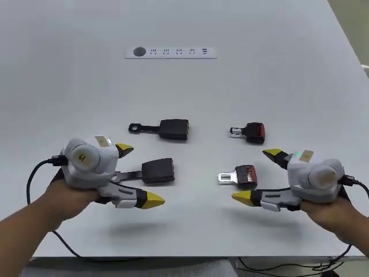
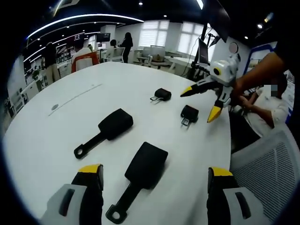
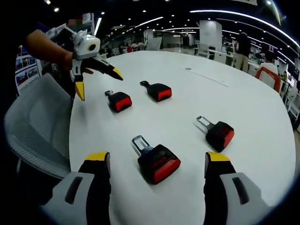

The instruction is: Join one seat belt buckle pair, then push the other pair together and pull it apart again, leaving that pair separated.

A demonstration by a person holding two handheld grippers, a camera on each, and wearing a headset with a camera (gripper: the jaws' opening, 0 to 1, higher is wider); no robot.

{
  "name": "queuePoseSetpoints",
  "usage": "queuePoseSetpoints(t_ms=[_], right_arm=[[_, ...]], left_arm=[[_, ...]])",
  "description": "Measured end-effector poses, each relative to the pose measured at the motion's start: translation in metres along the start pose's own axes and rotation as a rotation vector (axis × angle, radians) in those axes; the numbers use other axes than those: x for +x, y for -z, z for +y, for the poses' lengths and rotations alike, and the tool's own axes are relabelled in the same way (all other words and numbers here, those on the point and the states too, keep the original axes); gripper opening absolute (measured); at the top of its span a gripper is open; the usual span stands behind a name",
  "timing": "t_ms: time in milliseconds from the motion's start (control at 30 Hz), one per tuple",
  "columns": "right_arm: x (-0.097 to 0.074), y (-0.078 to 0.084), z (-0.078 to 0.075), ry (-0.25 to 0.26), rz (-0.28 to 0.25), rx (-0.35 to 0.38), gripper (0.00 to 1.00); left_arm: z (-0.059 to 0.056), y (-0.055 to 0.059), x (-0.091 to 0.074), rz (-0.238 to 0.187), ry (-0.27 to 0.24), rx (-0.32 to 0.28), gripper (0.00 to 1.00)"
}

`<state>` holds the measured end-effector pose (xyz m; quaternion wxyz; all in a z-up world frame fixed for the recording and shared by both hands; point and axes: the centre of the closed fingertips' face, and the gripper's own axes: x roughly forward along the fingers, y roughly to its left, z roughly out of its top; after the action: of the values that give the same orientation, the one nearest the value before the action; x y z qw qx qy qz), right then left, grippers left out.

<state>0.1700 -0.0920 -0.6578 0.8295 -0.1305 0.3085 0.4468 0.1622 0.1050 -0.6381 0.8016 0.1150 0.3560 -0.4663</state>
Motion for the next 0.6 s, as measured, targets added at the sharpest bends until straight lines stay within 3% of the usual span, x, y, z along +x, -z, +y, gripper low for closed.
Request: queuePoseSetpoints(t_ms=[300,333,600], right_arm=[[0.011,0.007,-0.008,-0.097,0.049,-0.055,0.76],[0.012,0.008,-0.008,-0.109,0.054,-0.060,0.76],[0.020,0.016,-0.007,-0.192,0.097,-0.118,0.71]], left_arm=[[0.002,0.018,0.019,0.097,0.078,0.092,0.86],[0.002,0.016,0.018,0.109,0.082,0.097,0.86],[0.010,0.024,0.027,0.136,0.109,0.127,0.81]])
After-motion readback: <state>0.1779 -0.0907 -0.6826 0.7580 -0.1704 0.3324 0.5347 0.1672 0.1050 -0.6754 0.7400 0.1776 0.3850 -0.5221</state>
